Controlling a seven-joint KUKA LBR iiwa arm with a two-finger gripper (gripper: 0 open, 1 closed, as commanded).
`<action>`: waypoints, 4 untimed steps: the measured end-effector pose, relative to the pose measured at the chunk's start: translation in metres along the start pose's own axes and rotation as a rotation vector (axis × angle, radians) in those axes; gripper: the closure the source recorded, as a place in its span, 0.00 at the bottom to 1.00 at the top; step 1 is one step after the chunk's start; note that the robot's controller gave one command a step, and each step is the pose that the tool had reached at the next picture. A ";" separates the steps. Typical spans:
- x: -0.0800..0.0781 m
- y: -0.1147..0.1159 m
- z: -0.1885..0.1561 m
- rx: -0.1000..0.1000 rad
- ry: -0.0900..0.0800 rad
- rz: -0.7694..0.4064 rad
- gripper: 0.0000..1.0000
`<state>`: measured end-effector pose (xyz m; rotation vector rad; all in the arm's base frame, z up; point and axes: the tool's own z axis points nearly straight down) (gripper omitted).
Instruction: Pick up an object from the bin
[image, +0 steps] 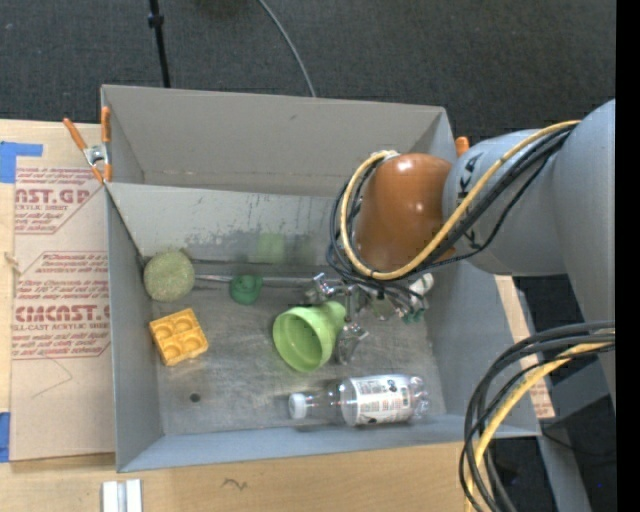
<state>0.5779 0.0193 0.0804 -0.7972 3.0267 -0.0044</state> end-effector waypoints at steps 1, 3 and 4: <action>0.002 0.002 -0.018 -0.007 0.012 -0.001 1.00; -0.001 0.001 -0.051 -0.004 0.007 -0.001 1.00; 0.000 0.001 -0.063 -0.006 0.009 -0.001 1.00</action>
Offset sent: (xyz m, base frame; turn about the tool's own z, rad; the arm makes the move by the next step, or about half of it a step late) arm 0.0001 0.0000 0.0651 0.0000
